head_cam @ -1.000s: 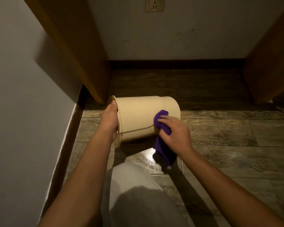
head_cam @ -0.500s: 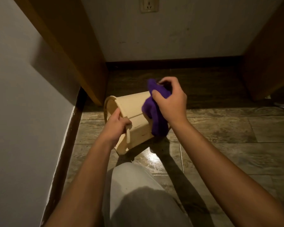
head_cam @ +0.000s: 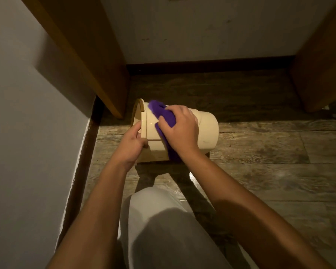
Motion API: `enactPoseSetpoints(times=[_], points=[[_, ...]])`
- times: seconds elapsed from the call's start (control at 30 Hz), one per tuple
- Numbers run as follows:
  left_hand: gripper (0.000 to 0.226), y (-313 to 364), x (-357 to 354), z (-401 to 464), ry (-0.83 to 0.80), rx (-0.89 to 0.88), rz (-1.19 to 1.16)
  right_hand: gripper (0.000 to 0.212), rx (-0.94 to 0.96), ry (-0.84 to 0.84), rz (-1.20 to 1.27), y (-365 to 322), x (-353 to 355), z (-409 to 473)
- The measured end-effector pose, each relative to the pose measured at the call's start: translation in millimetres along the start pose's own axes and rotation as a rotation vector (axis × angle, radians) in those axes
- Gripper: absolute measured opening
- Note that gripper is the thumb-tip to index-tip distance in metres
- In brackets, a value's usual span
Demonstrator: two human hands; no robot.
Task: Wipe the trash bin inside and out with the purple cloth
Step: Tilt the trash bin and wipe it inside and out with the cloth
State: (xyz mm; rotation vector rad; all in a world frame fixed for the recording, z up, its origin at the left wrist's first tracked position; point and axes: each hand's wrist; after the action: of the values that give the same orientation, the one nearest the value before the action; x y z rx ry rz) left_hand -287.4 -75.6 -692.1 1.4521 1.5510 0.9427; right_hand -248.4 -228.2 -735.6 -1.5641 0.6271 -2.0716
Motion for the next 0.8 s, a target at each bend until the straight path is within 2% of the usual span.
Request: enactPoseSetpoints(times=[0.1, 0.3, 0.5, 0.57, 0.67, 0.8], points=[[0.070, -2, 4, -2, 0.049, 0.019, -0.018, 0.031, -0.136, 0.060, -0.052, 30, 0, 0], [0.077, -11, 13, 0, 0.105, 0.065, -0.073, 0.037, -0.347, 0.096, -0.201, 99, 2, -14], [0.069, 3, 3, 4, 0.139, 0.075, -0.051, 0.042, -0.566, 0.011, -0.220, 127, 34, 7], [0.061, 6, 0, 6, 0.159, 0.042, -0.024, 0.043, -0.488, 0.069, -0.114, 115, 48, 10], [0.052, 9, -8, 9, 0.188, -0.008, 0.004, 0.038, -0.198, 0.151, 0.059, 70, 55, 8], [0.051, 10, -24, 11, 0.251, -0.039, -0.025, 0.040, 0.079, 0.023, 0.025, 8, 24, -12]])
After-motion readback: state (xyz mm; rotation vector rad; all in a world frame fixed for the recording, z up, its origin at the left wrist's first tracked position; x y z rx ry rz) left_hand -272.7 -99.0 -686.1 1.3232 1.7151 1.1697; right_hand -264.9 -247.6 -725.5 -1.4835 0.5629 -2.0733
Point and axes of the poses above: each hand's wrist, its own z-axis towards the middle knuckle, its own x-axis out of the back of the hand, y = z × x, and after that the axes turned 13 degrees about -z, right-handed
